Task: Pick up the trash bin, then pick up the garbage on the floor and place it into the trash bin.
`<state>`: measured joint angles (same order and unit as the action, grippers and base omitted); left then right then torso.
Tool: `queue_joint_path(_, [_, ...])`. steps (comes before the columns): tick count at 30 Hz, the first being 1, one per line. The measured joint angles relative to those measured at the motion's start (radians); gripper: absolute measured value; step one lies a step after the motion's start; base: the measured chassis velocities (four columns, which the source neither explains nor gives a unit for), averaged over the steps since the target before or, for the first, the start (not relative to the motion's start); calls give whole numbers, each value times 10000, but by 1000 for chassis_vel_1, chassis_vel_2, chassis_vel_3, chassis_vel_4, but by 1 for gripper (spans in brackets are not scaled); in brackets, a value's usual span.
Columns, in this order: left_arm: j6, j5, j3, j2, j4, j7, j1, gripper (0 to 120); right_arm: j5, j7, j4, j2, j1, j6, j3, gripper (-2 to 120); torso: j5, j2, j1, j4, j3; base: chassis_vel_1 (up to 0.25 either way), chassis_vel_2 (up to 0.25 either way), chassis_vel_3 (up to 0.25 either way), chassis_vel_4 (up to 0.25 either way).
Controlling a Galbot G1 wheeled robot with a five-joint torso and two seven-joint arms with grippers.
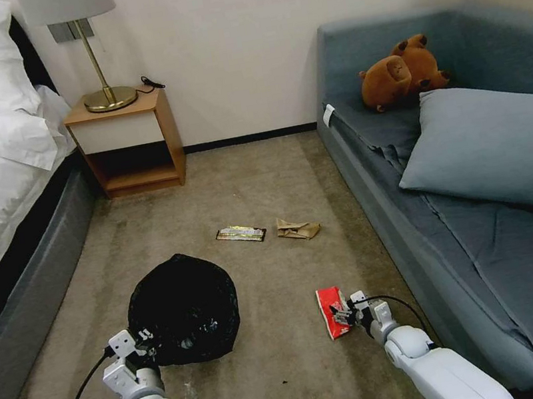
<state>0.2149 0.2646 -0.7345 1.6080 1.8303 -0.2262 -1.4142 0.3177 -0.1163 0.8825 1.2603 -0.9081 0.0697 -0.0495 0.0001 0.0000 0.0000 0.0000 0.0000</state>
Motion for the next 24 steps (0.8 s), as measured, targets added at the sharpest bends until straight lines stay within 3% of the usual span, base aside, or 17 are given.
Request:
queue_joint_path(4, [0, -12, 32, 0, -14, -1, 19, 1, -67, -57, 22, 14, -70, 16, -72, 54, -1, 0, 0, 0, 0, 0, 0, 0, 0])
queue_joint_path(6, [0, -9, 31, 0, -17, -2, 23, 1, -195, -172, 50, 12, -130, 35, -155, 42, -1, 0, 0, 0, 0, 0, 0, 0, 0])
queue_joint_path(18, [-18, 12, 17, 0, -32, -1, -14, 1, -365, -86, 139, 17, -212, 238, -248, 0, -1, 0, 0, 0, 0, 0, 0, 0, 0])
queue_joint_path(24, [-32, 5, 32, 0, -33, -1, -33, 1, -435, -38, 180, 19, -255, 303, -266, 0, 0, 1, 0, 0, 0, 0, 0, 0, 0])
